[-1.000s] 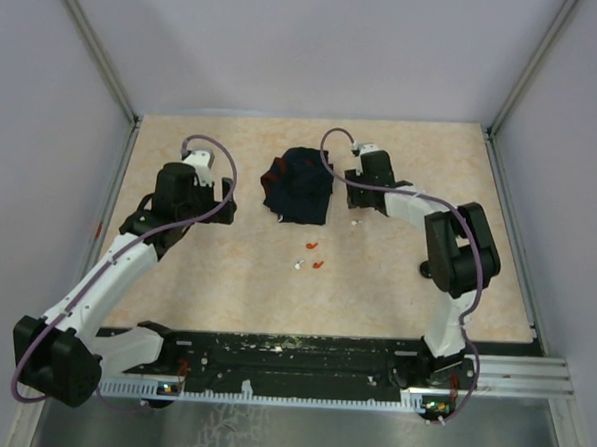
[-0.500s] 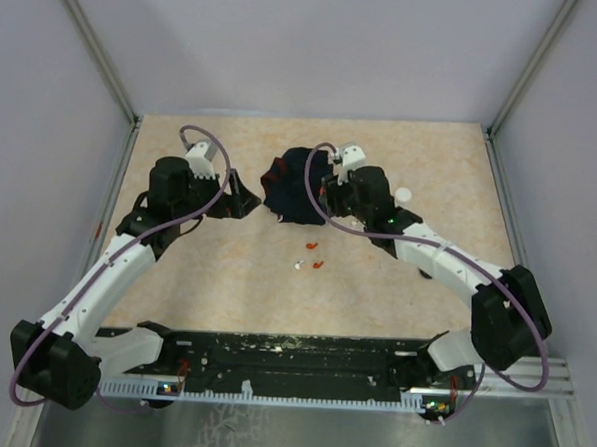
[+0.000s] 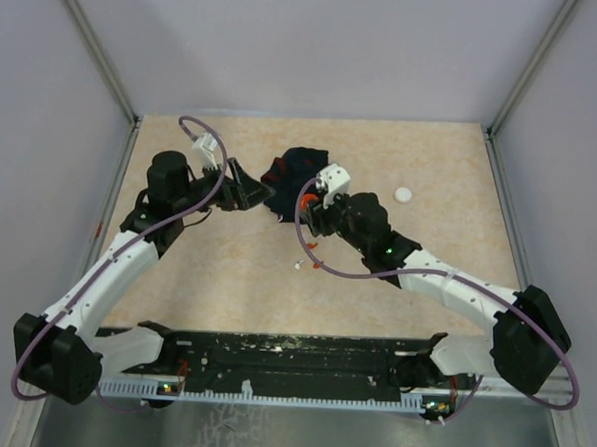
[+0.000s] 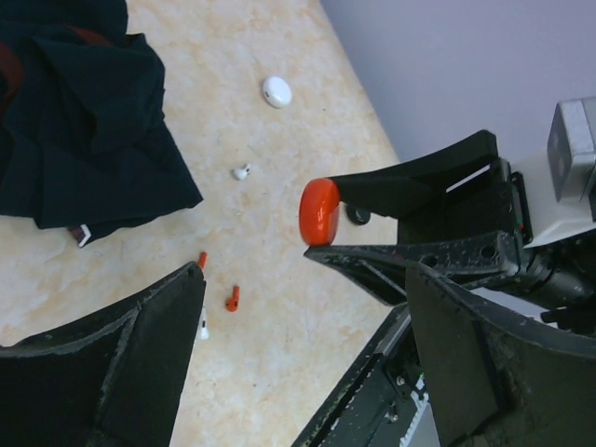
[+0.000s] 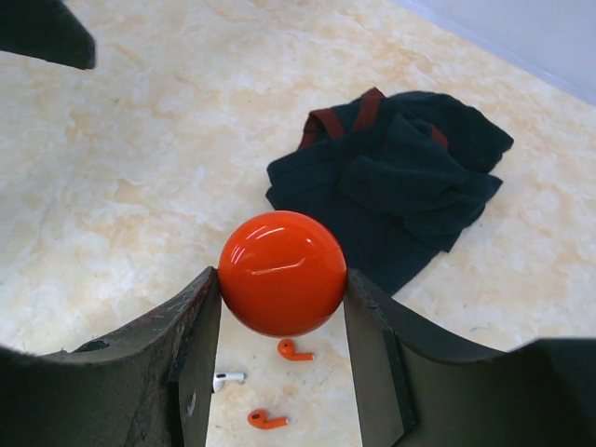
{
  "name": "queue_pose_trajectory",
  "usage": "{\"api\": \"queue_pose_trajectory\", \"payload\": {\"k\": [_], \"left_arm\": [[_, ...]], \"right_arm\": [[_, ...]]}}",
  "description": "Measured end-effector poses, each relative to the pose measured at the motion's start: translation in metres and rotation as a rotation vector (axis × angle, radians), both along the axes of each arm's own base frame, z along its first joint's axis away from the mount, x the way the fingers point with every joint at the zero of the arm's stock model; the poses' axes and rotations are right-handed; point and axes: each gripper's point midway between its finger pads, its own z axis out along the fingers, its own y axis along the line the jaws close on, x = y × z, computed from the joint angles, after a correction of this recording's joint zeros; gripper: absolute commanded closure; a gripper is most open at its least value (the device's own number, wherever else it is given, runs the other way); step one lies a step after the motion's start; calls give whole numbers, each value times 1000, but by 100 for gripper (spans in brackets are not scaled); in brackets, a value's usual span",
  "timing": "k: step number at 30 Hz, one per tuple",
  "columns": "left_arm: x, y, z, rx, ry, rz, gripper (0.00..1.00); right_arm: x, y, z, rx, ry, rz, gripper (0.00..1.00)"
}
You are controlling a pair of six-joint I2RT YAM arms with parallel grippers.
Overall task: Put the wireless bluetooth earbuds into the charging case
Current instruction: Pick up the charging case at the center of the board.
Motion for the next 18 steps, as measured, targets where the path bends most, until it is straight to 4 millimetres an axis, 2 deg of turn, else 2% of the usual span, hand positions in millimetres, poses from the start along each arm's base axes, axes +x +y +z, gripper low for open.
{"api": "queue_pose_trajectory", "payload": {"k": [7, 18], "left_arm": [[-5, -16, 6, -46, 2, -52, 20], [-9, -37, -3, -67, 50, -101, 32]], "right_arm": [[-13, 17, 9, 20, -68, 74, 59], [-24, 33, 30, 74, -155, 143, 59]]}}
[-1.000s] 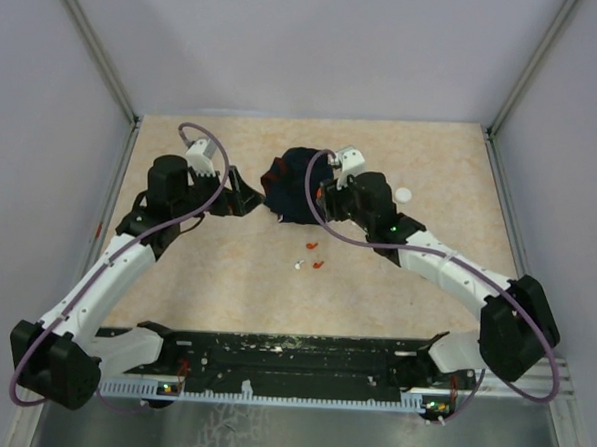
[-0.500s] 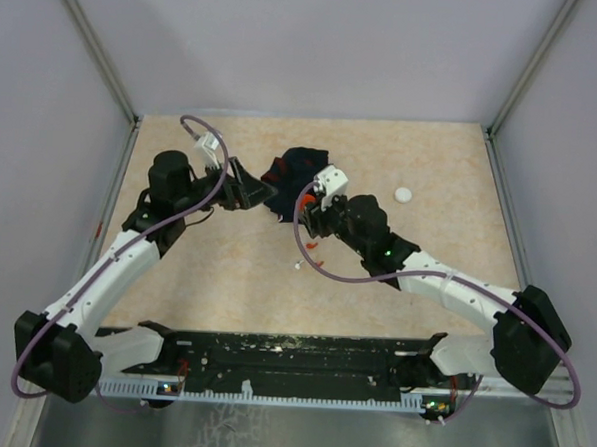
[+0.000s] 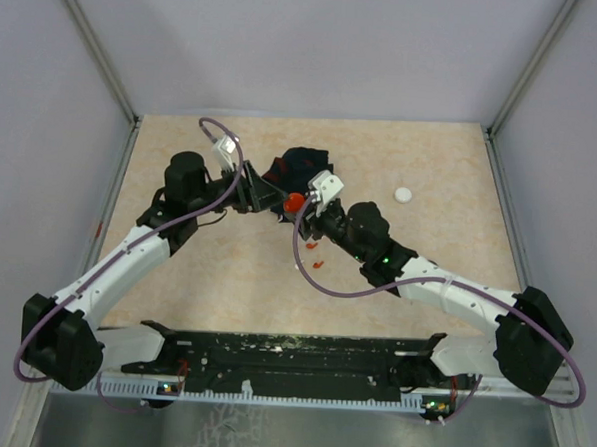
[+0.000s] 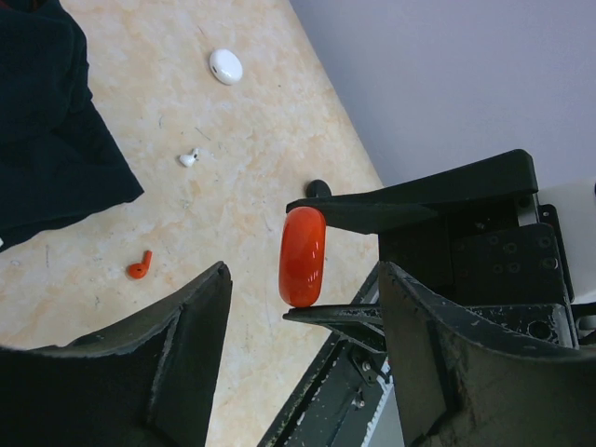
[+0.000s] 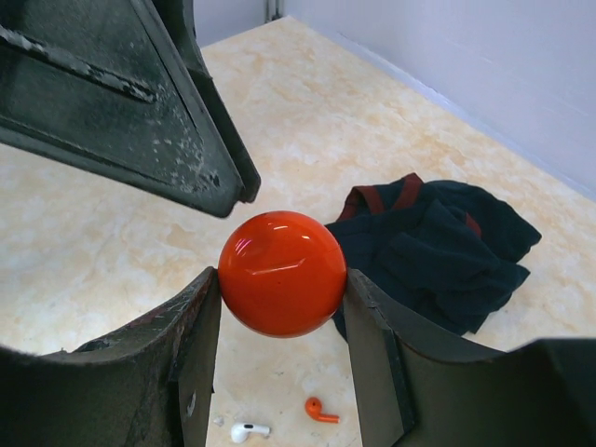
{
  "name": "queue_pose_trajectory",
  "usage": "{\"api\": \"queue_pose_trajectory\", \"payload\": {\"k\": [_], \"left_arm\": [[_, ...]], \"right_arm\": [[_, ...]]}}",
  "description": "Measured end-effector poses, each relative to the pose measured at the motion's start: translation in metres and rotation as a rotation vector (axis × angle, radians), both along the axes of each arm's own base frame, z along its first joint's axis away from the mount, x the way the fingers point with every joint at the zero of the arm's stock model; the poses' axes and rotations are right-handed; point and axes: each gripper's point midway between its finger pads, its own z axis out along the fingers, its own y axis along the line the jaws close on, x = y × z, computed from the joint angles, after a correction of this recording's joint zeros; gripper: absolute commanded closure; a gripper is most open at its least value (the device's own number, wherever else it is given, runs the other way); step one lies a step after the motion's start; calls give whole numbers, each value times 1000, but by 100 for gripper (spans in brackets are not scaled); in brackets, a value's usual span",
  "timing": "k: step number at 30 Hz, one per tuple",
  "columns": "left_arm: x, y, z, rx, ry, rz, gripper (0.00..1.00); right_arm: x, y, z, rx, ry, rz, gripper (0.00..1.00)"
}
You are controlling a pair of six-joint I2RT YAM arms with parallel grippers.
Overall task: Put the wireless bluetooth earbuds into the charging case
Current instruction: Pick up the charging case at the center of the board.
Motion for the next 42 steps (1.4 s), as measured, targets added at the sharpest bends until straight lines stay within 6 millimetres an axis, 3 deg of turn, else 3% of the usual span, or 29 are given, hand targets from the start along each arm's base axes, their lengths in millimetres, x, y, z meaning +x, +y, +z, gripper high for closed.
{"api": "queue_pose_trajectory", "payload": {"k": [18, 26, 31, 33, 38, 42], "left_arm": [[-5, -15, -9, -19, 28, -44, 55], [-8, -18, -8, -39, 35, -68, 76], [-9, -19, -7, -42, 21, -77, 90], [-9, -19, -7, -36, 6, -83, 92], [-10, -16, -10, 14, -56, -98, 95], [-11, -11, -9, 82, -125, -118, 96]], "right_arm": [[-4, 5, 10, 37, -38, 19, 59], [-6, 6, 11, 40, -44, 23, 58], [-6, 5, 12, 42, -45, 22, 47], [-6, 5, 13, 44, -45, 24, 43], [-12, 4, 17, 57, -47, 40, 17], [-23, -2, 21, 69, -59, 68, 12]]}}
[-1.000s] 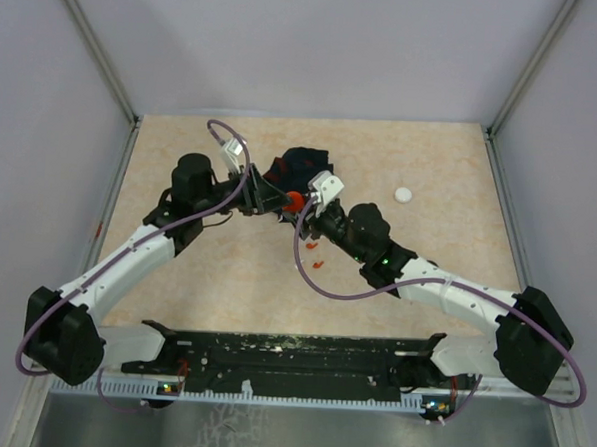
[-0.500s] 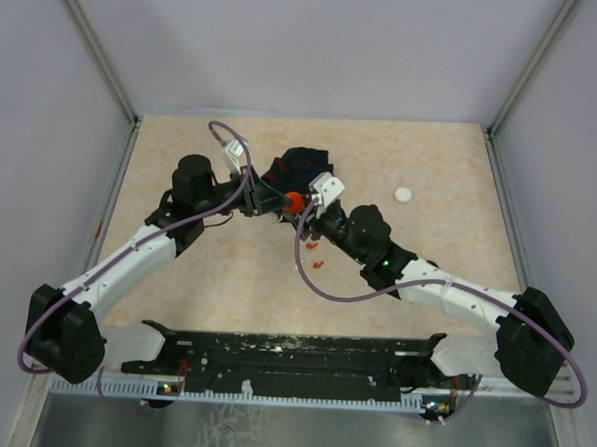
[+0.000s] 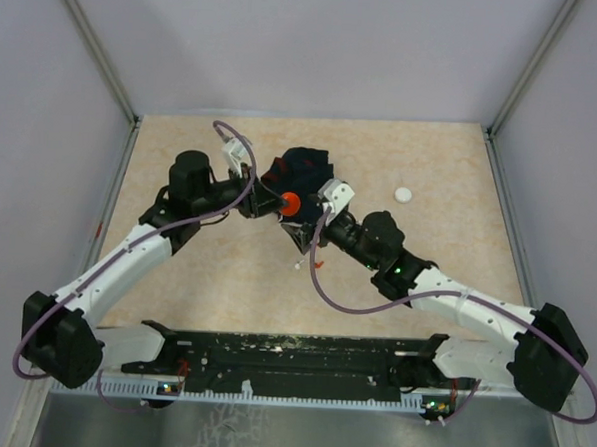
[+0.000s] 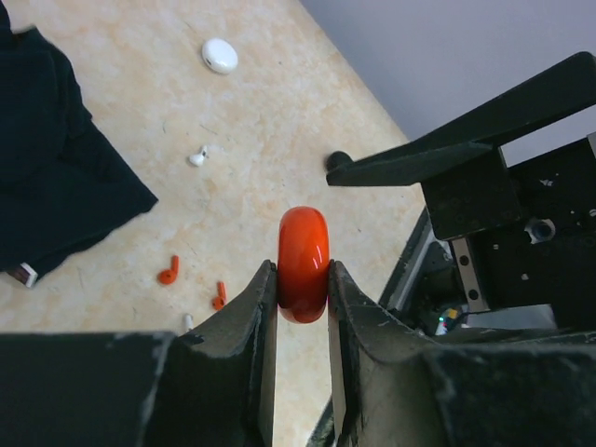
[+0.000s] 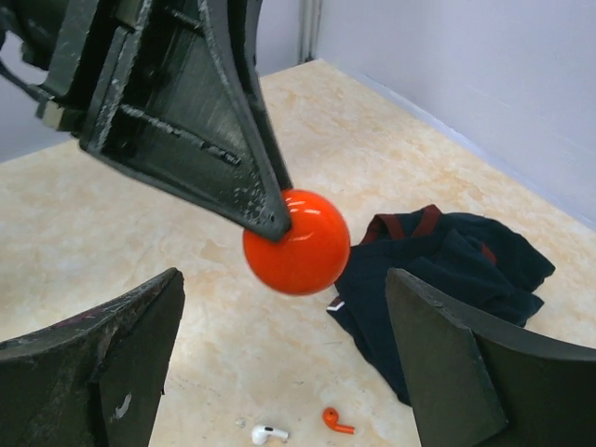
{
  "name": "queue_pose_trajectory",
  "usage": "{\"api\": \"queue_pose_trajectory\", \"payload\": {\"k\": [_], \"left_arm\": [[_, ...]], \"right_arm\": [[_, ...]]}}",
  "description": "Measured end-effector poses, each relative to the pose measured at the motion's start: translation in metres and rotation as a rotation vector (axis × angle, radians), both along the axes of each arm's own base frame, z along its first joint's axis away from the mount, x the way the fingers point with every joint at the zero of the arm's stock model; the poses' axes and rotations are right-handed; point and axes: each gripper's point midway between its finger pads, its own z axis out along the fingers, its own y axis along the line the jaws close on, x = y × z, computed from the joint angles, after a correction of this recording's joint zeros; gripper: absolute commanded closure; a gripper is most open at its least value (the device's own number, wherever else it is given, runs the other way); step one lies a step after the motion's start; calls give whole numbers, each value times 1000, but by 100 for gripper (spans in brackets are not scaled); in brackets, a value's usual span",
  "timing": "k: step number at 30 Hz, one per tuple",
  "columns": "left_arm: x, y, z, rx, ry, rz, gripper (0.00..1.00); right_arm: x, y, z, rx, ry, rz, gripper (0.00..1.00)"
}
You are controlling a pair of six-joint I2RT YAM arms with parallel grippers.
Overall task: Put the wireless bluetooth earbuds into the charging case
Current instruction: Pick up the charging case at the center of the board.
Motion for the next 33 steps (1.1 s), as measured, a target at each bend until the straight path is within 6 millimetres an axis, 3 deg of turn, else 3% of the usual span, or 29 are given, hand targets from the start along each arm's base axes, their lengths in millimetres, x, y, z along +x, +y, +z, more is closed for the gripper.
{"api": "queue_pose_trajectory", "payload": {"k": [10, 17, 22, 33], "left_arm": [[-11, 4, 37, 123, -296, -147, 97], [-36, 2, 54, 155, -435, -328, 96], [-54, 1, 65, 151, -509, -446, 95], [-76, -8, 57, 184, -544, -577, 96]], "right_arm": [[-13, -18, 15, 54, 42, 178, 12], [-47, -8, 14, 47, 58, 405, 13], [-60, -3, 8, 19, 69, 492, 17], [-66, 3, 21, 22, 60, 565, 36]]}}
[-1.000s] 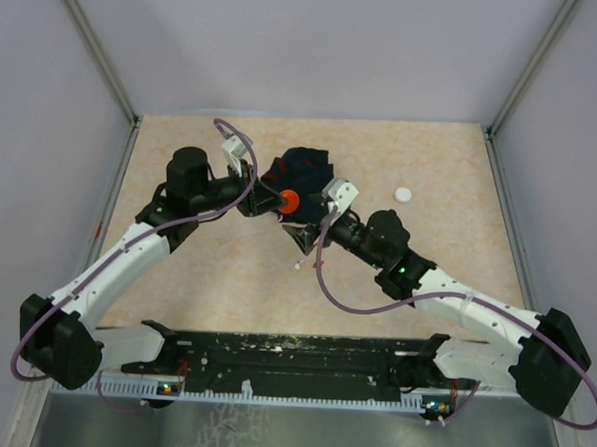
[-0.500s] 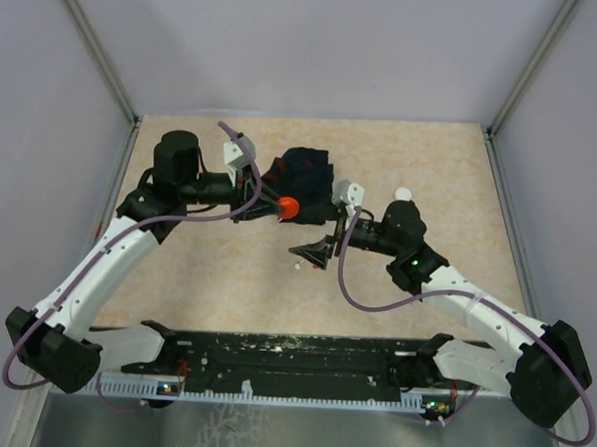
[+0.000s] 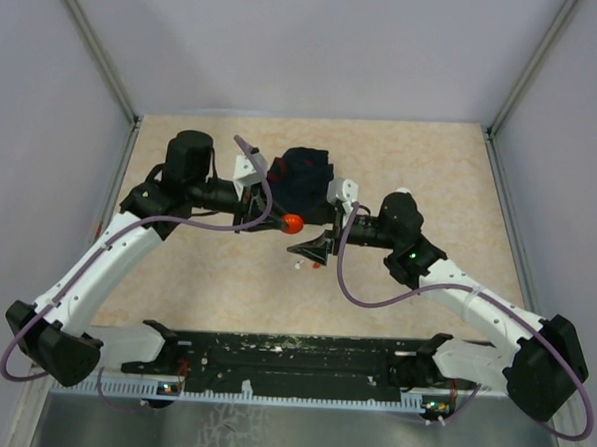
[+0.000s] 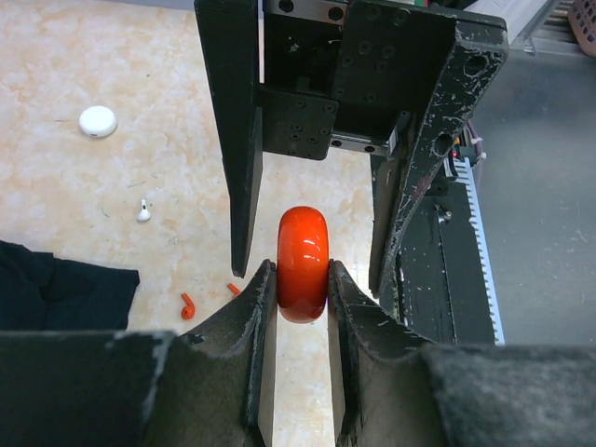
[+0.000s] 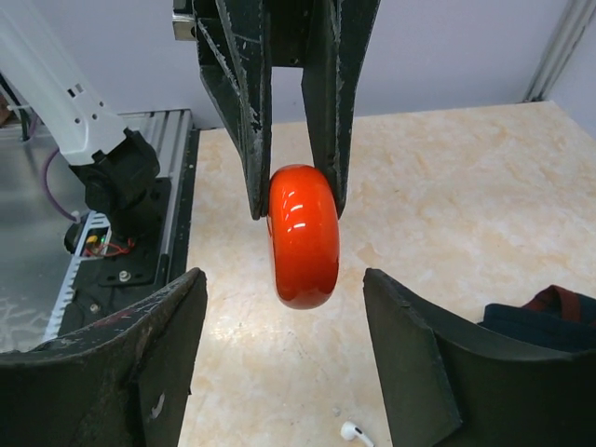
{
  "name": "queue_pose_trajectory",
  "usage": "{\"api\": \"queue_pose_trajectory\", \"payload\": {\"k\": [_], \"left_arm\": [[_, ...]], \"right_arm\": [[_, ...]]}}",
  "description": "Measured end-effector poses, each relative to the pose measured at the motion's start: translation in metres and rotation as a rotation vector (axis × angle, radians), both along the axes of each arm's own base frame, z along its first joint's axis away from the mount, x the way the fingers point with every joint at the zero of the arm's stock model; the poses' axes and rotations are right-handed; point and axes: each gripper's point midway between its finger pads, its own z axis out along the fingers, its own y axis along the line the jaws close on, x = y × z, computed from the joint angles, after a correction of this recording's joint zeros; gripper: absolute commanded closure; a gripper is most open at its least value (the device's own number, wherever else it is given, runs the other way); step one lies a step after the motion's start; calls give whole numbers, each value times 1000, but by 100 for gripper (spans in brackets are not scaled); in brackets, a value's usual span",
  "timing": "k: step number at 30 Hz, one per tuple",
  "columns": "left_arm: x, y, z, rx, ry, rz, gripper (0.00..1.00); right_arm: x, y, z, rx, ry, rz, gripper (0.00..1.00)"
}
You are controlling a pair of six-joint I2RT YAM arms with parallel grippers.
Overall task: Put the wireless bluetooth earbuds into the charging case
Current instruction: Pick up the charging case at the center of the board.
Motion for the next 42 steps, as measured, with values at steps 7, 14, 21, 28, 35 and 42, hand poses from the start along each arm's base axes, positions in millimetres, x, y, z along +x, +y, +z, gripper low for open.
{"api": "queue_pose_trajectory", "payload": {"k": [7, 14, 21, 28, 35, 42], "left_arm": [[-3, -1, -3, 17, -7, -13, 96], [-5, -2, -8, 36, -16, -16, 97], [-6, -3, -11, 49, -17, -18, 97], [-7, -3, -11, 46, -18, -22, 97], [-7, -3, -6, 31, -29, -22, 99], [-9, -4, -3, 11, -32, -23, 99]], "right_arm": [[-5, 1, 0, 1, 14, 26, 50], [-7, 1, 0, 2, 28, 34, 51], [-8, 2, 8, 29, 22, 42, 59], [-7, 1, 12, 45, 30, 39, 64], [-7, 1, 16, 59, 21, 39, 65], [-7, 1, 19, 70, 14, 39, 67]]}}
